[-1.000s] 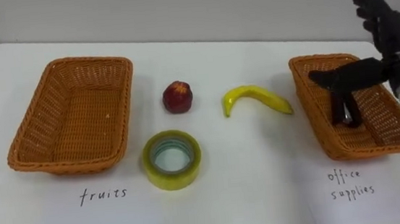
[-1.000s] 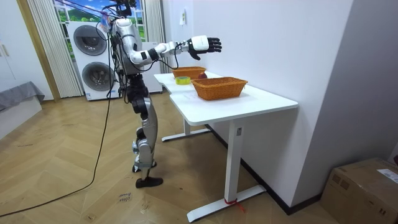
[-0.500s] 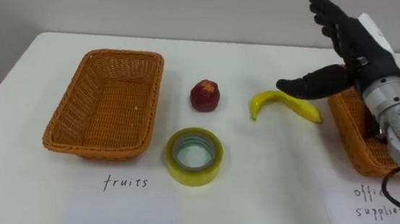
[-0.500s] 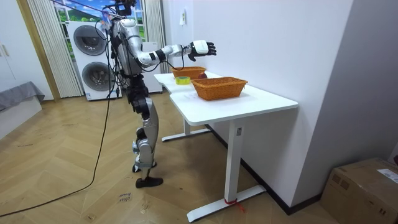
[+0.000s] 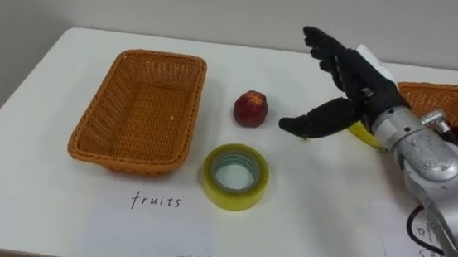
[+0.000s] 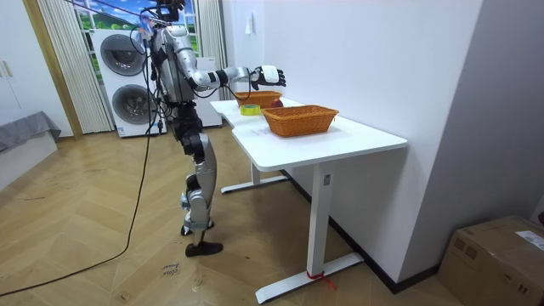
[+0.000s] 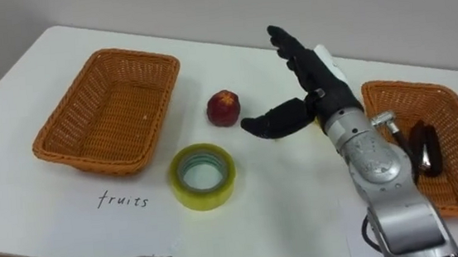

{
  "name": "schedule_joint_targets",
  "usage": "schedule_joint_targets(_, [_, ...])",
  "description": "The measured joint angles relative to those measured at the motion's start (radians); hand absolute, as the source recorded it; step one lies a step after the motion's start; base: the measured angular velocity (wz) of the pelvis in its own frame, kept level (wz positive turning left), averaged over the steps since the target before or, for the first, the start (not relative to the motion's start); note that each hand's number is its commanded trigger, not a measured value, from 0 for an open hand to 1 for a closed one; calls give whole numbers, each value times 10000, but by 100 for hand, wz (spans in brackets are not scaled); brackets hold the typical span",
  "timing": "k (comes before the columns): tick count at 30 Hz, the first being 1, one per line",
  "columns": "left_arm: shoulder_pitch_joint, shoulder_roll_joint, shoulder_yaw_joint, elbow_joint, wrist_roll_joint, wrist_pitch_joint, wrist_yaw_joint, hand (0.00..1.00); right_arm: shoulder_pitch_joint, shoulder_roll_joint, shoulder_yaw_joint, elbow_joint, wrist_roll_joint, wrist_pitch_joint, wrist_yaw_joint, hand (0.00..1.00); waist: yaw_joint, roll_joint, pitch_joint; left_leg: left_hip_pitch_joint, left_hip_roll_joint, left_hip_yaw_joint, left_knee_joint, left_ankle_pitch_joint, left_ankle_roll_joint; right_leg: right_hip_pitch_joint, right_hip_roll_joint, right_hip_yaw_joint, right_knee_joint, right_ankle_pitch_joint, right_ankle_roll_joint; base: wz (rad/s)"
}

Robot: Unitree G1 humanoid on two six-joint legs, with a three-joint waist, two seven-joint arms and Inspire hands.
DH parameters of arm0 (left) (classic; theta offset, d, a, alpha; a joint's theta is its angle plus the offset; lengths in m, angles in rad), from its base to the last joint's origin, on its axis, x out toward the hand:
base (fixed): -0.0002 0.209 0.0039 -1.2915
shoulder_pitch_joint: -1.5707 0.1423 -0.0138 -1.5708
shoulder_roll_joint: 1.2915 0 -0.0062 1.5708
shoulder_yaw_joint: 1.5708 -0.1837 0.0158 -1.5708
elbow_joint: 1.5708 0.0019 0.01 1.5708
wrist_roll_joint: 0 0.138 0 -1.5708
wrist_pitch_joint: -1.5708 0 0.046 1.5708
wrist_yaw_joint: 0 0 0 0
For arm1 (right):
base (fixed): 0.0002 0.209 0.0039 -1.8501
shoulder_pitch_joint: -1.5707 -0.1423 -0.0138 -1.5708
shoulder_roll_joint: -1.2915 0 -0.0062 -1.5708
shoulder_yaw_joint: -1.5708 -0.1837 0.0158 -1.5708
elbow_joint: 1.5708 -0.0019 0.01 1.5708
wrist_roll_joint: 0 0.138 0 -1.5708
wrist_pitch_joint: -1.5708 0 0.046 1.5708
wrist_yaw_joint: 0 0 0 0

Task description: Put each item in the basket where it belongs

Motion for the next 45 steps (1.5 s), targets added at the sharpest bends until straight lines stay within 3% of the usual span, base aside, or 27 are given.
schedule_joint_targets(14, [-48,-10,-353,-287,8,305,-5,0,-448,334,340,93,86,215,234,0,46,70,37,-142,-11,-192,0,26,4,-56,-32,-290,-14,0,0,4])
schedule_joint_targets(19, [56,-9,-352,-830,213,385,-8,0,-497,369,421,122,-99,227,424,0,300,73,37,-177,-13,-187,-18,27,6,-93,-45,-369,-16,0,1,0])
schedule_joint_targets(25, [166,-4,-362,-1261,212,388,-7,0,-714,368,542,235,-265,228,530,0,336,90,41,-185,-12,-189,-23,33,13,-92,-44,-381,-23,0,1,0])
schedule_joint_targets(36, [165,-8,-369,-1202,210,395,20,0,-761,603,805,499,-863,344,751,0,539,307,15,-189,-18,-207,-27,39,13,-90,-44,-386,-22,-2,4,0])
schedule_joint_targets(45, [95,-112,-350,-1016,215,582,20,0,-1005,973,809,781,-994,420,752,0,547,286,7,-207,-29,-259,-21,43,17,-83,-58,-432,-21,-2,4,1])
